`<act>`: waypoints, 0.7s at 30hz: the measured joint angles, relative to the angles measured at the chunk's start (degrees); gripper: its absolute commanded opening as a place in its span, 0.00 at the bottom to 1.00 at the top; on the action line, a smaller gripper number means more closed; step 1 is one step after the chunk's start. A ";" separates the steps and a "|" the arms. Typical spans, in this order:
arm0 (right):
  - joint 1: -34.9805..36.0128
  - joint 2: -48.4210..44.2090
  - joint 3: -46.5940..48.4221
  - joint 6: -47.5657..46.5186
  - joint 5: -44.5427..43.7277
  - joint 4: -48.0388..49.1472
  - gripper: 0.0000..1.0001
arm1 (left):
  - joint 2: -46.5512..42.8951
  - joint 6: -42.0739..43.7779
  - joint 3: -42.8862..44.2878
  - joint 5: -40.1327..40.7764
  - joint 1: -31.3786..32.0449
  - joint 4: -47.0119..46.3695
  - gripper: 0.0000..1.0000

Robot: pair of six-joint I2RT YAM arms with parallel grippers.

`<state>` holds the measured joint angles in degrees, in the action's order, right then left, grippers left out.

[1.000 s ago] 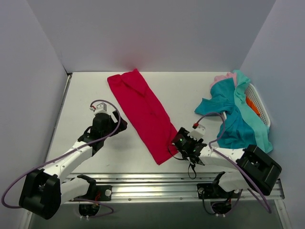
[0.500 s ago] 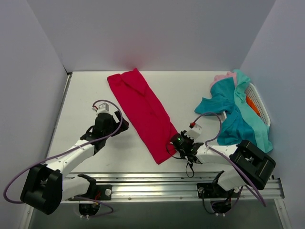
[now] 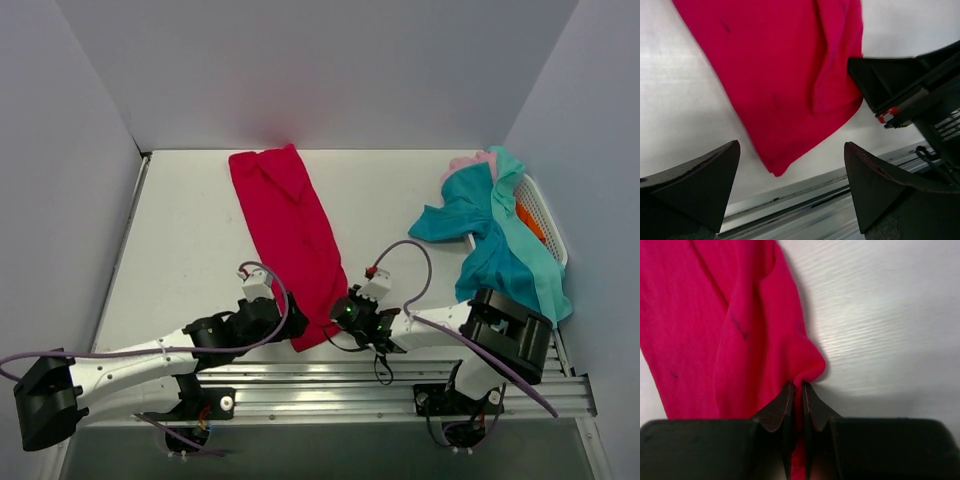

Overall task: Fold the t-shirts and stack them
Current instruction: Fold the tshirt

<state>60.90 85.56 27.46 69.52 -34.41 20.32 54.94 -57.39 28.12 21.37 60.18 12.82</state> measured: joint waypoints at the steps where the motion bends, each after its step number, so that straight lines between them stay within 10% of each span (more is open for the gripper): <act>1: 1.09 1.70 1.55 0.20 -0.13 0.22 0.00 | 0.20 -1.77 -1.18 1.27 2.01 0.68 0.94; 21: 6.34 11.26 10.19 2.10 -1.01 3.04 0.00 | 5.25 -21.66 -3.56 15.89 16.55 13.84 0.94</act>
<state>67.24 96.82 37.65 71.61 -35.42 23.35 60.18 -79.05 24.56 37.26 76.73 26.65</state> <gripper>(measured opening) 0.035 0.938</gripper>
